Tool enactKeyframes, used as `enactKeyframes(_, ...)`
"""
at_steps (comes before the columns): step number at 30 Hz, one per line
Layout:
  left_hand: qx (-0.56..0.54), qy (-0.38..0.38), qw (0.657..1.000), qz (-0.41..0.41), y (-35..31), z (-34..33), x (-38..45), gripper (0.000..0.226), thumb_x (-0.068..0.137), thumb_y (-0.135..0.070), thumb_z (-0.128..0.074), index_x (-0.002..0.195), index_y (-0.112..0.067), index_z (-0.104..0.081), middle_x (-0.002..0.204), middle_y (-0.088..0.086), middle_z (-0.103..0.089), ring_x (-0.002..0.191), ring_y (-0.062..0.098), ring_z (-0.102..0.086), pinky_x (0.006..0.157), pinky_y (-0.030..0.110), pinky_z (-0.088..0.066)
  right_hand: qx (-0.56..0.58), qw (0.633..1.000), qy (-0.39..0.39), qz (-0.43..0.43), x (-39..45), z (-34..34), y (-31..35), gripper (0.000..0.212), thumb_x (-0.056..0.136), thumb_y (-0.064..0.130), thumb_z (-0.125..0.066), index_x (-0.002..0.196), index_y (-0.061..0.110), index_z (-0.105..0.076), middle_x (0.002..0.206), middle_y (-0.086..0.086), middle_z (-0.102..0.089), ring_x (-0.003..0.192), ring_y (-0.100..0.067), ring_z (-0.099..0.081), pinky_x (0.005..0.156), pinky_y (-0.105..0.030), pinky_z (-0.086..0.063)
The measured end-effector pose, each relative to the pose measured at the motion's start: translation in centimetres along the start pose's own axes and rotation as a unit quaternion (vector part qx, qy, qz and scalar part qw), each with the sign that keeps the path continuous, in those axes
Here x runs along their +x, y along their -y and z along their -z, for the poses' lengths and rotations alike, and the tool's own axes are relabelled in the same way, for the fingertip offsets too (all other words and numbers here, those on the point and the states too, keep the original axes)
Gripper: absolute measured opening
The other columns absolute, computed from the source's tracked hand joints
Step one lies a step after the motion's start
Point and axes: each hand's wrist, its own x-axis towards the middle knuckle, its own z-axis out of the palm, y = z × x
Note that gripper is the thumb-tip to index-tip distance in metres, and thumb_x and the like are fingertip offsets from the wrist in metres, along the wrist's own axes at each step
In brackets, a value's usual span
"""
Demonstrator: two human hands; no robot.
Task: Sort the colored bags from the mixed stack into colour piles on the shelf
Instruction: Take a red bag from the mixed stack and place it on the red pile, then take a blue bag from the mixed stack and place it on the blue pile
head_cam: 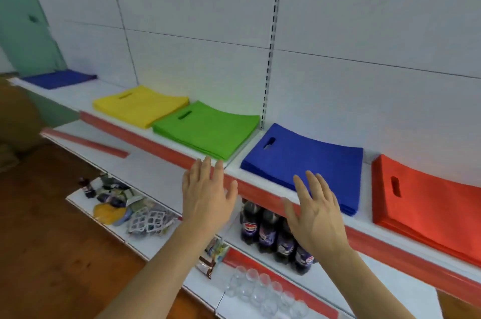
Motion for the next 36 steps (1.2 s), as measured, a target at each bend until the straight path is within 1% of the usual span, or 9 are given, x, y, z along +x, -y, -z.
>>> enactKeyframes(4,0.019,-0.003,0.998,0.063,9.2,1.6,-1.6,0.072,0.104,-0.059,-0.034,0.163,-0.018,-0.031,0.17,0.012,-0.028,0.157,0.033,-0.021,0.127,0.054,-0.021,0.018,0.997,0.041,0.065,1.5,-2.8,9.5,0.072,0.105,0.063,-0.034,0.161,0.018,-0.039,0.171,-0.014,-0.027,0.161,-0.034,-0.016,0.129,-0.051,-0.022)
enactKeyframes(10,0.021,-0.026,0.989,0.144,21.1,3.1,-2.0,0.07,0.105,-0.06,-0.032,0.164,-0.023,-0.029,0.172,0.01,-0.023,0.16,0.032,-0.014,0.128,0.054,-0.019,0.061,0.985,0.061,0.152,5.8,-6.6,21.9,0.076,0.104,0.064,-0.028,0.161,0.015,-0.039,0.169,-0.017,-0.032,0.158,-0.035,-0.022,0.126,-0.055,-0.026)
enactKeyframes(14,0.032,-0.045,0.98,0.189,27.9,3.3,-0.8,0.067,0.105,-0.06,-0.032,0.162,-0.024,-0.034,0.171,0.008,-0.027,0.16,0.031,-0.016,0.129,0.052,-0.018,0.085,0.974,0.076,0.196,9.9,-10.2,29.2,0.081,0.102,0.069,-0.018,0.163,0.018,-0.035,0.171,-0.014,-0.026,0.16,-0.032,-0.017,0.128,-0.053,-0.024)
enactKeyframes(17,0.044,-0.058,0.974,0.215,32.8,3.5,1.4,0.064,0.105,-0.059,-0.035,0.159,-0.025,-0.039,0.17,0.008,-0.029,0.159,0.03,-0.017,0.129,0.05,-0.016,0.11,0.965,0.079,0.223,13.5,-12.8,34.6,0.08,0.103,0.068,-0.021,0.162,0.017,-0.037,0.17,-0.015,-0.028,0.159,-0.034,-0.021,0.127,-0.055,-0.027)
enactKeyframes(23,0.094,-0.074,0.958,0.261,42.3,5.2,6.5,0.067,0.104,-0.062,-0.036,0.16,-0.025,-0.038,0.17,0.005,-0.03,0.16,0.027,-0.017,0.129,0.048,-0.017,0.147,0.948,0.087,0.267,21.1,-16.3,44.9,0.08,0.102,0.067,-0.021,0.161,0.016,-0.041,0.169,-0.015,-0.033,0.159,-0.034,-0.024,0.126,-0.053,-0.029)
enactKeyframes(25,0.106,-0.081,0.95,0.281,45.3,5.5,7.8,0.069,0.103,-0.064,-0.033,0.16,-0.025,-0.039,0.169,0.005,-0.032,0.16,0.028,-0.018,0.128,0.048,-0.018,0.139,0.946,0.096,0.277,23.4,-17.4,47.8,0.082,0.101,0.068,-0.017,0.161,0.017,-0.04,0.169,-0.014,-0.032,0.159,-0.033,-0.022,0.127,-0.052,-0.027)
enactKeyframes(27,0.111,-0.076,0.945,0.297,48.2,5.6,8.6,0.07,0.103,-0.065,-0.029,0.161,-0.027,-0.037,0.17,0.004,-0.031,0.16,0.028,-0.017,0.129,0.049,-0.018,0.136,0.941,0.108,0.291,24.9,-18.6,50.6,0.079,0.102,0.066,-0.023,0.162,0.017,-0.039,0.17,-0.014,-0.03,0.16,-0.033,-0.019,0.127,-0.053,-0.025)
enactKeyframes(31,0.105,-0.082,0.936,0.326,54.4,5.7,11.3,0.07,0.103,-0.067,-0.028,0.162,-0.03,-0.032,0.172,0.002,-0.025,0.161,0.026,-0.012,0.128,0.047,-0.01,0.112,0.932,0.11,0.328,28.2,-21.3,57.0,0.075,0.105,0.065,-0.028,0.164,0.019,-0.033,0.173,-0.013,-0.023,0.161,-0.032,-0.013,0.128,-0.052,-0.022)
enactKeyframes(36,0.095,-0.099,0.936,0.325,63.9,5.1,15.1,0.069,0.104,-0.066,-0.028,0.161,-0.028,-0.035,0.171,0.003,-0.027,0.161,0.027,-0.014,0.128,0.048,-0.012,0.09,0.931,0.11,0.337,32.6,-24.5,66.2,0.074,0.106,0.065,-0.028,0.166,0.022,-0.027,0.174,-0.01,-0.02,0.162,-0.031,-0.009,0.13,-0.05,-0.018)
